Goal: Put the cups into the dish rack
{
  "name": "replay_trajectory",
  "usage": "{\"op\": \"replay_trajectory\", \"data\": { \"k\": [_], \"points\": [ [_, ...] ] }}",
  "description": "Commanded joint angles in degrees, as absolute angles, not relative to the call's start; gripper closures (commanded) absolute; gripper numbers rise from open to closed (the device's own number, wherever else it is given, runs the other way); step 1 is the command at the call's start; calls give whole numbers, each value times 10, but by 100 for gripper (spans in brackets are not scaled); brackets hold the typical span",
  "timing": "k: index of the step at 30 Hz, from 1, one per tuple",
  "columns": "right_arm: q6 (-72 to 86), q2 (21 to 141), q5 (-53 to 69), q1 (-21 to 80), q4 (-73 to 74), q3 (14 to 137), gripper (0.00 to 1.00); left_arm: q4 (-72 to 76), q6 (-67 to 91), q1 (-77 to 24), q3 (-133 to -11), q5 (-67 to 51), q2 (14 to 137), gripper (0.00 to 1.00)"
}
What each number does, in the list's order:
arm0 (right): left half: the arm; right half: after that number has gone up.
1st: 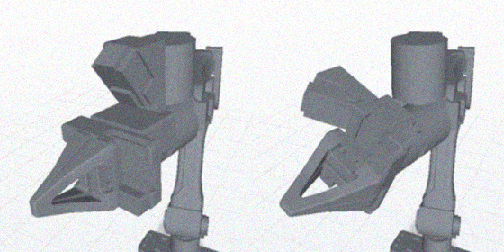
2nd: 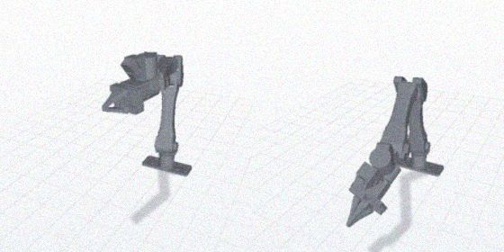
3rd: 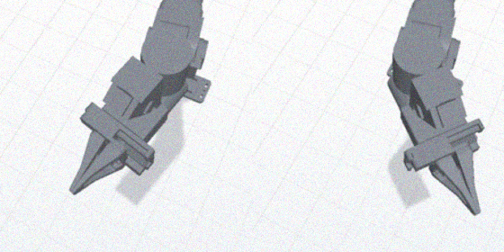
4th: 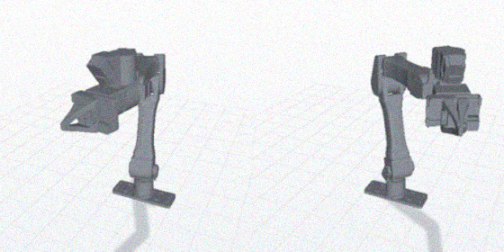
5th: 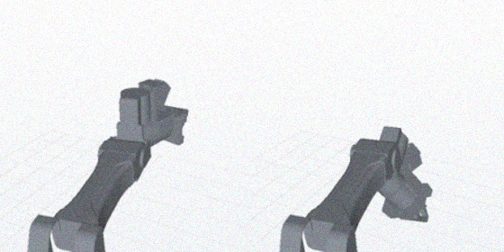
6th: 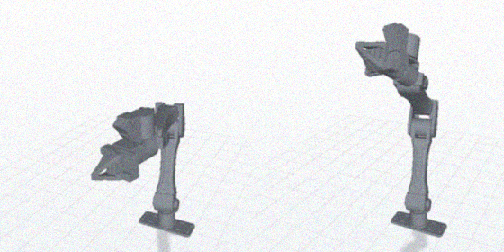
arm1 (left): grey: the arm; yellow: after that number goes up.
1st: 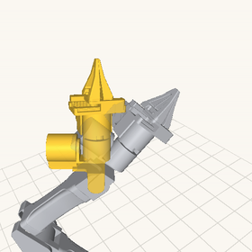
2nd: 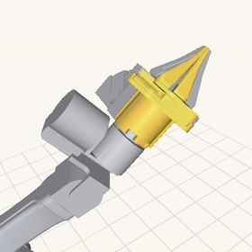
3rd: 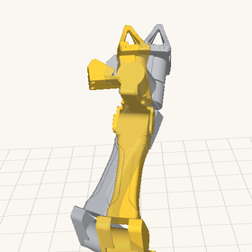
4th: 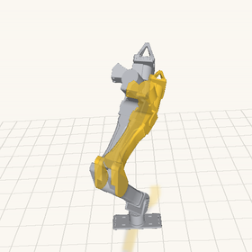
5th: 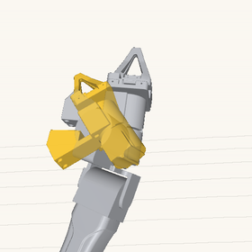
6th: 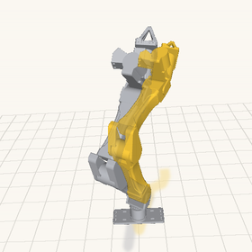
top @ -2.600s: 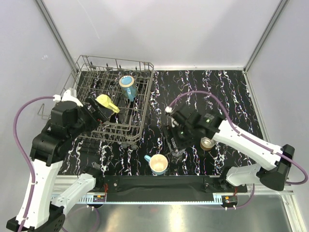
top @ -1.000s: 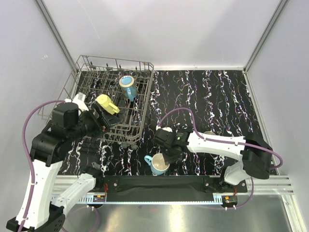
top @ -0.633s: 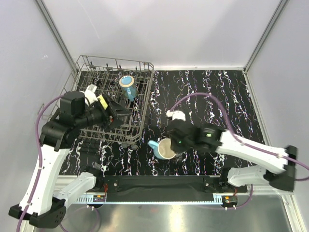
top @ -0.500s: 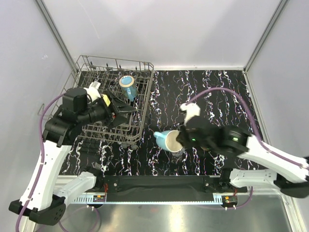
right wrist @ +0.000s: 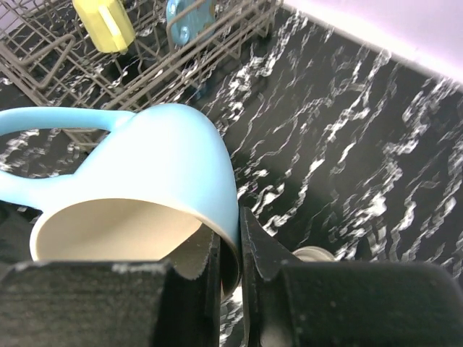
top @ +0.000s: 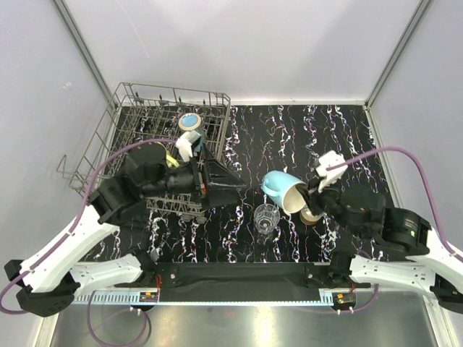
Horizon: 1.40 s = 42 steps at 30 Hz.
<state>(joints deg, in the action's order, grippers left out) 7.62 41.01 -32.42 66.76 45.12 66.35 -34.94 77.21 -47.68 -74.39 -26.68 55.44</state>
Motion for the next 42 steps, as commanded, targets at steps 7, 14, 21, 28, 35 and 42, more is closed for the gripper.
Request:
{"op": "replay_trajectory", "data": {
  "k": [7,14,21,28,35,42],
  "points": [
    [-157,306,-230,671,271,629,100,-79,1024,-577,-622,-213,577,7],
    [-216,297,-196,671,251,615,100,11,1063,-607,-648,-214,648,6],
    [-239,292,-192,671,204,589,100,54,1074,-622,-678,-229,693,15],
    [-253,285,-192,671,178,562,100,78,1083,-622,-655,-217,687,33],
    [-291,266,-168,671,190,555,100,101,1074,-622,-655,-225,699,72],
    [-303,249,-148,671,222,558,100,92,1037,-623,-682,-236,715,100]
  ]
}}
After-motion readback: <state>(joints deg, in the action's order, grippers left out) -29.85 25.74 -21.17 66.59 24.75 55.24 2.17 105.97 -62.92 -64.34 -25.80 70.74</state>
